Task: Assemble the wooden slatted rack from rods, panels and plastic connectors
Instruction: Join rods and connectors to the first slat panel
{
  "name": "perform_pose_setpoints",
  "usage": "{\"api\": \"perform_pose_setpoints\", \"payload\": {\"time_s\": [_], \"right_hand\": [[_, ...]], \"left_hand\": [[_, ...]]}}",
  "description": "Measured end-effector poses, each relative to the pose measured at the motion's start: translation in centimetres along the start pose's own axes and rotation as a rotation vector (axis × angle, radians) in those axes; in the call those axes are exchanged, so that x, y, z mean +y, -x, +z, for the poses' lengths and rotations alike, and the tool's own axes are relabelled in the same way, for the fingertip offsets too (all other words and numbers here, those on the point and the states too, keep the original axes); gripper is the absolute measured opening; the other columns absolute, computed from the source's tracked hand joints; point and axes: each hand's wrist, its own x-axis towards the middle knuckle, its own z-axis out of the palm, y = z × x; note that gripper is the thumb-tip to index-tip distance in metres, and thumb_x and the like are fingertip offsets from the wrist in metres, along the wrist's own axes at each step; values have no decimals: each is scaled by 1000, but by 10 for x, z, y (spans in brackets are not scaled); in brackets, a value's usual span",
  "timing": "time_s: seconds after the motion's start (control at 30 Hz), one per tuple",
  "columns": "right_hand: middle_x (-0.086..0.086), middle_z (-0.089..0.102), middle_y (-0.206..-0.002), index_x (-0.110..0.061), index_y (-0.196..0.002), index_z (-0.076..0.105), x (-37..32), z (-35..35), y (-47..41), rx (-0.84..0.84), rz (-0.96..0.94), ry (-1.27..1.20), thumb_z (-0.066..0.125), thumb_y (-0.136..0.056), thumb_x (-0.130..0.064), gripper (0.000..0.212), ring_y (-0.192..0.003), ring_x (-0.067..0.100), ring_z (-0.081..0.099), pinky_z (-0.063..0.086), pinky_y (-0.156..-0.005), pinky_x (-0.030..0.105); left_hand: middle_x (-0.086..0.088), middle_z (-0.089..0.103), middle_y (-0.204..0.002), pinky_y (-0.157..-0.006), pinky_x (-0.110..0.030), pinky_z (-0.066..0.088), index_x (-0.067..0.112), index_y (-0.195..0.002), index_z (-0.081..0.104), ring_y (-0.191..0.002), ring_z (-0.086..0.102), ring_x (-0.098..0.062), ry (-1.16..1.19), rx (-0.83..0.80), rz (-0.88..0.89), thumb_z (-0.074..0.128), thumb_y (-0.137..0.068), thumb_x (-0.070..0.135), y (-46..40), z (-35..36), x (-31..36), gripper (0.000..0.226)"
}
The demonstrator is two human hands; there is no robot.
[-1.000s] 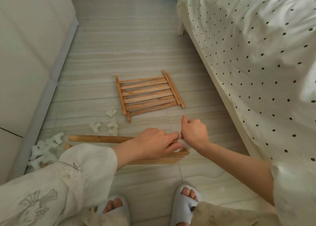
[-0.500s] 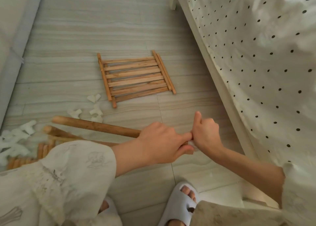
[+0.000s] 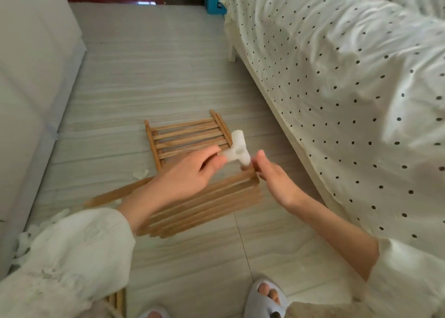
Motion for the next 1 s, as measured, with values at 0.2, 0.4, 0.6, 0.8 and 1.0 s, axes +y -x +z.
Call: {"api": "perform_pose_setpoints", "payload": {"time_s": [0.2, 0.4, 0.6, 0.8, 1.0], "right_hand": [[-4, 57, -96, -17, -124, 56, -61, -26, 9, 389, -692, 561, 40, -87, -58, 57, -87, 11, 53, 39, -75, 22], [-24, 45, -84, -30, -113, 55, -87, -28, 43, 386, -925, 651, 38, -87, -64, 46, -76, 8, 53, 40, -57, 21], [-22, 41, -79, -24, -111, 63, -85, -23, 57, 356, -954, 684, 44, -85, -61, 48, -58, -1, 45, 35, -49, 14], [-10, 53, -64, -15, -96, 71, -80, -5, 56, 450, -1018, 788, 53, -84, -55, 45, -47, 13, 52, 27, -44, 17], [-10, 52, -58, -15, -86, 72, -74, 3, 55, 355, -987, 729, 53, -83, -53, 43, -42, 14, 47, 38, -36, 25]], "left_hand": [[10, 48, -61, -55, -17, 34, 15, -87, 58, -55, 40, -7, 829, 343, -39, 40, -88, 37, 16, -46, 27, 28], [6, 44, -59, -57, -24, 33, 13, -69, 45, -57, 37, -12, 830, 534, -39, 30, -82, 63, 47, -43, 56, 55], [4, 46, -59, -65, -28, 36, 18, -68, 49, -61, 42, -14, 823, 434, -98, 27, -76, 74, 51, -45, 60, 61], [3, 38, -48, -60, -29, 32, 17, -64, 42, -52, 37, -12, 779, 500, -263, 32, -88, 55, 45, -44, 61, 46], [3, 42, -62, -54, -9, 35, 16, -71, 44, -54, 42, -2, 677, 496, -227, 33, -93, 52, 52, -27, 48, 44]]}}
